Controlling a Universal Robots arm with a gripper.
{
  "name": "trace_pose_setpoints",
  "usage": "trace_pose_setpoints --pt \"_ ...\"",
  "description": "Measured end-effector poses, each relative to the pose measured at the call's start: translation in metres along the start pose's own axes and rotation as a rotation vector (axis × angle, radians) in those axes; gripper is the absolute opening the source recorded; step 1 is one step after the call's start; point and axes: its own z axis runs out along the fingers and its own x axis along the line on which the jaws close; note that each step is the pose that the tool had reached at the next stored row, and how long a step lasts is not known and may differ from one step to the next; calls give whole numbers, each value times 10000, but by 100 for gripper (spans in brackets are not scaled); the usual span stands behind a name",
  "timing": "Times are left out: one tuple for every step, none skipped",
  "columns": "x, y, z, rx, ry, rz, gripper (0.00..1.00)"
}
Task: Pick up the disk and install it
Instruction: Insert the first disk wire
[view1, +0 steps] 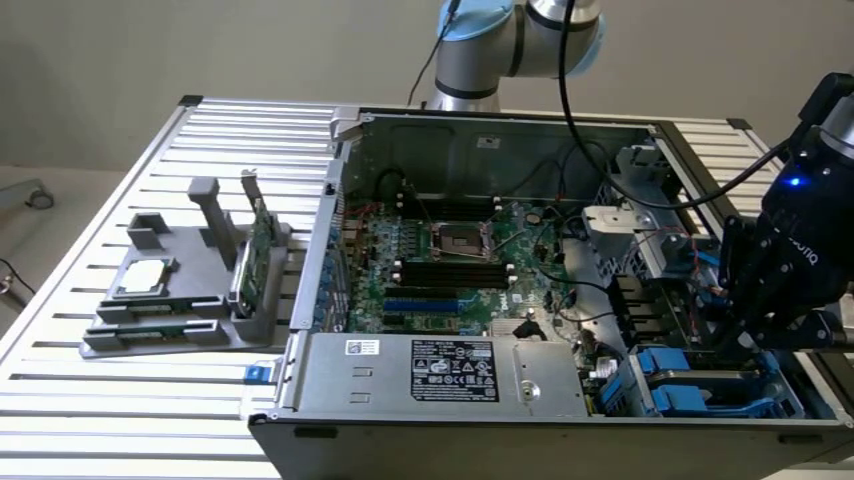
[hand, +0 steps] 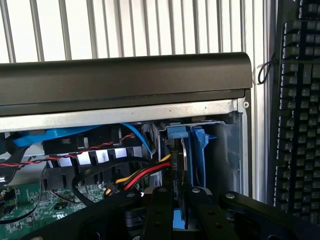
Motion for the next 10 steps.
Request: trace_pose_setpoints --pt "0 0 0 0 0 0 16" --pt "0 0 -1 0 -1 0 16" --pt "0 0 -1 0 -1 0 16" --pt "0 0 -1 -1 -1 0 16" --pt "0 0 -1 0 -2 0 16" --pt "0 0 -1 0 -1 0 16" --pt "0 -1 -1 0 -1 -1 16" --pt "0 -2 0 0 -1 -1 16" --pt "0 -5 0 0 0 0 16" --pt "-1 -7 0 0 0 0 16"
